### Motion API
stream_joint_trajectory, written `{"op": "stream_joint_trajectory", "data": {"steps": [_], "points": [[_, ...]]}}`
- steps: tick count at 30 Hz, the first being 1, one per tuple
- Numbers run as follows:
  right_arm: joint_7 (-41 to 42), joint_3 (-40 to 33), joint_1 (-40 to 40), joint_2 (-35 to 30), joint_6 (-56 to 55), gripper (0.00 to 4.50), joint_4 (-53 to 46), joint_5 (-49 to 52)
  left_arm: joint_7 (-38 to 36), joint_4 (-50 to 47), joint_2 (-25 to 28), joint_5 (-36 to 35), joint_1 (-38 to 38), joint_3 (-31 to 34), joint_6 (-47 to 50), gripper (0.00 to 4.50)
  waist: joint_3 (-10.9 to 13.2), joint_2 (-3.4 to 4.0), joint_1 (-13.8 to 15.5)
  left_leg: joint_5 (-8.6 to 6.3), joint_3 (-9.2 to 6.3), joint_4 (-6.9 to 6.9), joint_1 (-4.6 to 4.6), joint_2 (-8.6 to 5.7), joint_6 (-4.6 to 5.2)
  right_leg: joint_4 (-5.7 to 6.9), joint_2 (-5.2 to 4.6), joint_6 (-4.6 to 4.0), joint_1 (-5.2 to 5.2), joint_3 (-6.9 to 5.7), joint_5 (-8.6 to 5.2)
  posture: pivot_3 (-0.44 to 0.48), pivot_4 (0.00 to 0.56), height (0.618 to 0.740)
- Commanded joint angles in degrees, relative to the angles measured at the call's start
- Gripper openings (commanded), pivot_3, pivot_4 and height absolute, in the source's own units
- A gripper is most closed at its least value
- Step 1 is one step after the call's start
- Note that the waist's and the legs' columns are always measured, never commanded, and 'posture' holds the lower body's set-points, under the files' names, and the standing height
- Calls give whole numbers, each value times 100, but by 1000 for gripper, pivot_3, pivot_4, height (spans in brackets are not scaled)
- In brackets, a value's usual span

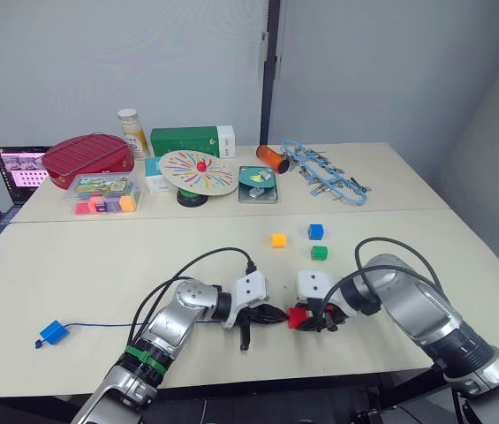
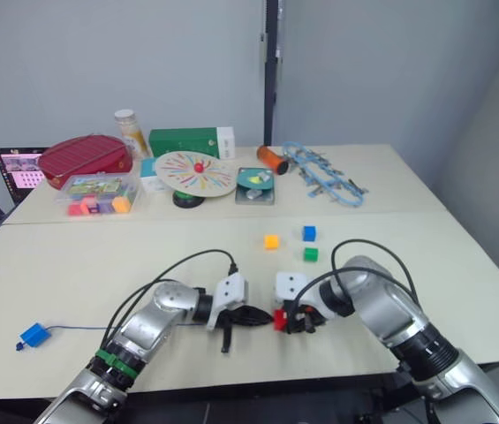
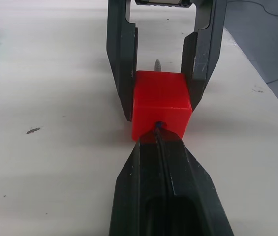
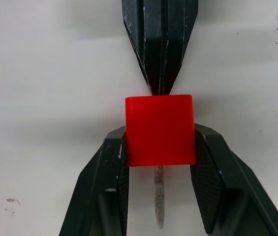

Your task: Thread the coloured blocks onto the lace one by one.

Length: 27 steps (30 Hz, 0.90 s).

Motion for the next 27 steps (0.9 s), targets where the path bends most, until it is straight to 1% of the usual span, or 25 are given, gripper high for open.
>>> {"op": "stream_joint_trajectory", "data": {"steps": [1,2,3,5,7,8,9,10,11,12,14,16,17,21,24,27], "points": [[-13,328,200,94,52,1183,4,-7,50,-85,10,0,-36,62,-114,0,0,0,0,0,0,0,0,0,0,0,0,0,0,0,0,0,150,740],[-17,330,202,94,52,1183,2,-10,63,-112,20,-30,-22,97,-89,0,0,0,-1,0,0,0,0,0,0,0,0,0,0,0,0,0,150,740],[-20,328,205,95,71,1183,-2,-5,45,-164,35,-105,2,145,-31,251,0,0,-1,0,0,0,0,0,0,0,0,0,-1,0,0,0,150,740],[-87,257,195,162,182,1183,10,53,-25,-358,136,-300,85,284,96,809,0,0,-13,0,0,-1,0,1,0,0,0,0,-2,0,0,0,150,740],[-108,202,166,205,256,1183,27,106,-62,-488,243,-452,152,443,140,1473,0,0,-18,0,0,-2,0,2,0,1,0,0,-4,2,0,0,150,740],[-84,183,138,182,272,1183,-2,116,-130,-530,311,-579,196,557,131,1927,0,0,-16,0,0,-2,0,3,-1,1,0,-1,-5,1,0,0,150,740],[-68,134,114,178,315,1683,-44,162,-200,-551,368,-692,234,659,116,2140,0,0,-12,1,0,-2,0,3,-1,1,0,-1,-5,1,0,0,150,740],[-64,70,92,182,367,2195,-96,217,-263,-554,418,-779,261,736,112,2452,0,0,-10,1,0,-2,0,3,-2,0,0,-1,-4,1,1,0,150,740],[-53,15,73,165,411,2410,-158,260,-307,-539,461,-815,276,774,85,2766,1,1,-5,1,0,-1,-3,2,-2,0,0,-1,-6,2,1,0,150,740],[-28,-25,54,123,452,2818,-220,296,-337,-519,488,-823,280,789,43,3143,1,1,2,0,0,-1,-4,1,-1,1,-3,-1,-10,3,1,0,150,740],[30,-86,13,-11,525,3489,-323,374,-394,-479,490,-828,257,782,-77,3813,1,2,28,0,-1,-1,-11,-4,-1,1,-6,-1,-14,2,1,0,150,740],[68,-177,1,-146,589,4148,-408,468,-338,-404,371,-805,193,774,-214,4441,2,2,54,-1,-1,2,-17,-8,1,0,-10,-1,-16,1,1,0,150,740],[72,-243,3,-228,612,4492,-449,508,-344,-387,287,-804,175,728,-259,4500,2,3,76,-2,-3,6,-24,-10,3,-2,-12,0,-17,-2,2,0,150,740],[23,-447,38,-632,585,4492,-583,576,-360,-204,-55,-608,118,419,-521,4500,3,3,164,-2,-4,16,-37,-16,3,-6,-16,4,-22,-4,4,0,150,740],[6,-727,268,-1087,585,4492,-778,630,-266,134,-407,-332,10,81,-747,4500,4,3,216,-5,-4,18,-41,-18,8,-8,-18,5,-21,-7,4,0,150,740],[-84,-924,513,-1287,693,4492,-918,758,-121,471,-628,-134,-103,-3,-1008,4500,5,2,208,-8,-2,18,-42,-17,13,-13,-18,5,-19,-8,4,0,150,740]]}}
